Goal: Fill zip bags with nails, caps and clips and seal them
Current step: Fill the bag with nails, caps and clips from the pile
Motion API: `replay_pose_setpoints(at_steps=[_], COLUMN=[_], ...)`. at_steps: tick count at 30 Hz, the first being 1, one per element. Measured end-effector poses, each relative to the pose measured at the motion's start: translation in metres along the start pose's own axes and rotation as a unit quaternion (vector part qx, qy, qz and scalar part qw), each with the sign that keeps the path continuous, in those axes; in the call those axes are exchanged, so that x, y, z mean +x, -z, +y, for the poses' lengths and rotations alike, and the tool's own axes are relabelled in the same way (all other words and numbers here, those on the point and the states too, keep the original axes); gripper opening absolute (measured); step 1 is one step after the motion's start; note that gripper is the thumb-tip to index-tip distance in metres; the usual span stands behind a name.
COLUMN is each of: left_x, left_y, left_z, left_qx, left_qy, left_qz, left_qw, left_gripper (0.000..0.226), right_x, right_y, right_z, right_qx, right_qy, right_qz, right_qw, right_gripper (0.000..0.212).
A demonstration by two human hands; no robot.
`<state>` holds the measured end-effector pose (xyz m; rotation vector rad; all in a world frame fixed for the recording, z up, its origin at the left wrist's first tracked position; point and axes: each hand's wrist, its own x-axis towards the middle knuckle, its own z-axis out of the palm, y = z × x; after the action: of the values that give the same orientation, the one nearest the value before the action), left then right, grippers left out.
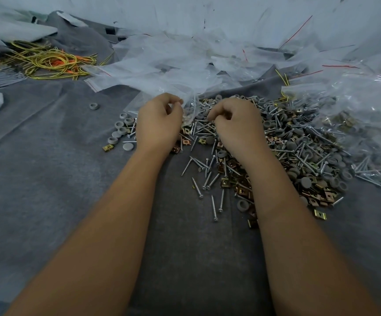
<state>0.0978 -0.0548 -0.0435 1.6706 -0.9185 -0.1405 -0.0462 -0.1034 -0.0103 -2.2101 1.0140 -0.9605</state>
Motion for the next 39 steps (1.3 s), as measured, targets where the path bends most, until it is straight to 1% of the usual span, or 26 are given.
replay_pose_setpoints(at_steps=[1,3,5,7,9,13,18,21,23,24,26,28,29,31,34,36,38,39], left_x=[0.000,0.001,0.001,0.000,0.000,-0.001,-0.002,-0.002,-0.002,-0.002,-0.002,-0.002,-0.002,-0.002,-0.003,-0.004,-0.005,-0.006], left_y=[0.000,0.001,0.001,0.001,0.001,0.000,0.001,0.002,0.002,0.002,0.002,0.002,0.002,0.002,0.003,0.003,0.002,0.002], left_z=[0.000,-0.001,-0.001,-0.001,-0.001,-0.001,-0.001,-0.001,-0.001,-0.001,-0.002,-0.002,-0.002,-0.001,-0.001,0.000,0.002,0.002], left_qx=[-0.007,-0.018,-0.018,-0.014,-0.002,0.029,0.023,0.010,0.007,0.005,0.001,0.001,0.001,0.001,0.012,0.018,0.012,0.003], left_qy=[0.003,0.003,0.003,0.003,-0.004,-0.024,-0.019,-0.016,-0.016,-0.015,-0.013,-0.012,-0.011,-0.011,-0.017,-0.027,-0.037,-0.042], left_qz=[0.004,0.009,0.007,0.002,-0.008,-0.038,-0.032,-0.026,-0.025,-0.025,-0.026,-0.025,-0.025,-0.025,-0.027,-0.036,-0.049,-0.057], left_qw=[1.000,1.000,1.000,1.000,1.000,0.999,0.999,0.999,1.000,1.000,1.000,1.000,1.000,1.000,0.999,0.999,0.998,0.997], left_gripper=[0.018,0.016,0.016,0.016,0.018,0.019,0.018,0.019,0.020,0.020,0.019,0.019,0.018,0.018,0.019,0.020,0.020,0.019], right_x=[0.000,0.000,0.000,0.000,0.001,-0.001,-0.002,-0.003,-0.002,-0.002,-0.002,-0.003,-0.004,-0.004,-0.002,-0.002,-0.002,-0.002], right_y=[0.002,0.002,0.001,-0.001,-0.003,-0.008,-0.015,-0.013,-0.010,-0.008,-0.005,-0.005,-0.005,-0.004,-0.003,-0.004,-0.008,-0.011], right_z=[0.000,0.000,0.001,0.004,0.005,0.003,0.004,0.002,-0.001,-0.002,-0.003,-0.003,-0.003,-0.001,0.001,-0.001,-0.004,-0.005], right_qx=[-0.044,-0.125,-0.219,-0.285,-0.306,-0.330,-0.357,-0.337,-0.294,-0.270,-0.227,-0.199,-0.187,-0.164,-0.140,-0.101,-0.049,-0.041], right_qy=[0.001,0.012,0.043,0.067,0.076,0.096,0.102,0.110,0.109,0.103,0.082,0.067,0.062,0.057,0.064,0.074,0.093,0.103], right_qz=[-0.034,-0.099,-0.137,-0.155,-0.150,-0.106,-0.081,-0.089,-0.121,-0.144,-0.186,-0.200,-0.194,-0.154,-0.048,0.006,0.038,0.041], right_qw=[0.998,0.987,0.965,0.944,0.937,0.933,0.925,0.931,0.942,0.947,0.952,0.957,0.961,0.973,0.987,0.992,0.994,0.993], right_gripper=[0.036,0.028,0.015,0.010,0.012,0.014,0.024,0.018,0.007,0.005,0.014,0.019,0.020,0.019,0.012,0.010,0.009,0.008])
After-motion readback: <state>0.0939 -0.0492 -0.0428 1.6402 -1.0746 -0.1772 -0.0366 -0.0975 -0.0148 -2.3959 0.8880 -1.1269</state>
